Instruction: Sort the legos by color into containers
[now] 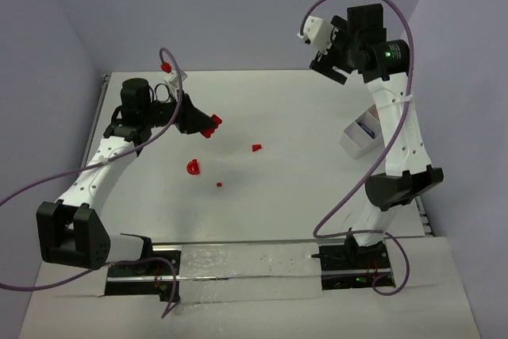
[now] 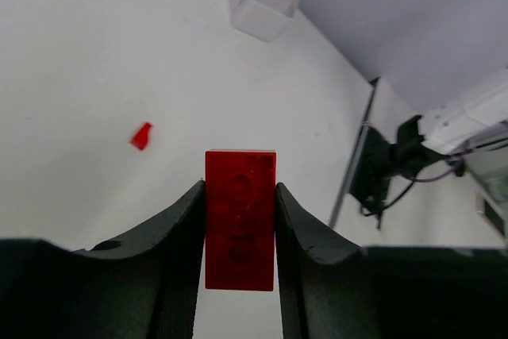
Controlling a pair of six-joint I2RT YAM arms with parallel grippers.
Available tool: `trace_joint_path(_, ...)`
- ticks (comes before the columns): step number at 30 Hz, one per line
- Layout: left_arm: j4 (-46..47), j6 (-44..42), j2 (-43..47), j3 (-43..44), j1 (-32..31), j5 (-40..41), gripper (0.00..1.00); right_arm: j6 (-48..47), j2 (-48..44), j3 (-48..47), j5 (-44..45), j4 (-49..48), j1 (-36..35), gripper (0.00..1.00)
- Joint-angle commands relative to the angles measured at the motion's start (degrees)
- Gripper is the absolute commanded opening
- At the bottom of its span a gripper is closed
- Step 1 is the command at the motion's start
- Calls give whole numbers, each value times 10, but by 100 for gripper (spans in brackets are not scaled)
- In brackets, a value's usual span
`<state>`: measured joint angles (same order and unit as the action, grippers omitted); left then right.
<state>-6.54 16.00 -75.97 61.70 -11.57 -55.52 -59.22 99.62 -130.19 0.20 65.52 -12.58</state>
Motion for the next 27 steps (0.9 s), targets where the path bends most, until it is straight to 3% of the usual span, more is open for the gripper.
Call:
trace_joint_path(1, 232, 230, 31, -62, 1, -119, 0, 235, -49, 78, -269, 53, -41, 88)
trace_joint_path(3, 326, 294, 37, -89, 6, -110, 0, 317, -66, 122, -335, 20, -48, 88)
trace_joint_path(7, 509, 515, 50, -163, 28, -51, 0, 530, -104, 255, -489, -121, -50, 87)
trace_joint_path(10, 630, 638, 58, -209, 40, 16, 0, 591, -100, 279, -511, -172, -53, 88)
trace_joint_path(13, 616, 695, 48, -201, 45, 79, 0, 648, -83, 271, -526, -198, -55, 88)
trace_joint_path(16, 574, 708, 36, -176, 45, 81, 0, 663, -60, 237, -552, -218, -54, 88)
trace_joint_path(21, 600, 733, 41, -182, 44, 127, 0, 747, -31, 233, -595, -270, -77, 87)
trace_joint_path(24, 578, 719, 38, -173, 45, 157, 0, 857, -37, 290, -609, -384, -99, 88)
trace_joint_path(26, 550, 697, 30, -165, 47, 176, 0, 931, -42, 328, -612, -519, -104, 88)
trace_joint_path(27, 534, 692, 24, -161, 48, 181, 0, 1020, -47, 368, -613, -572, -108, 88)
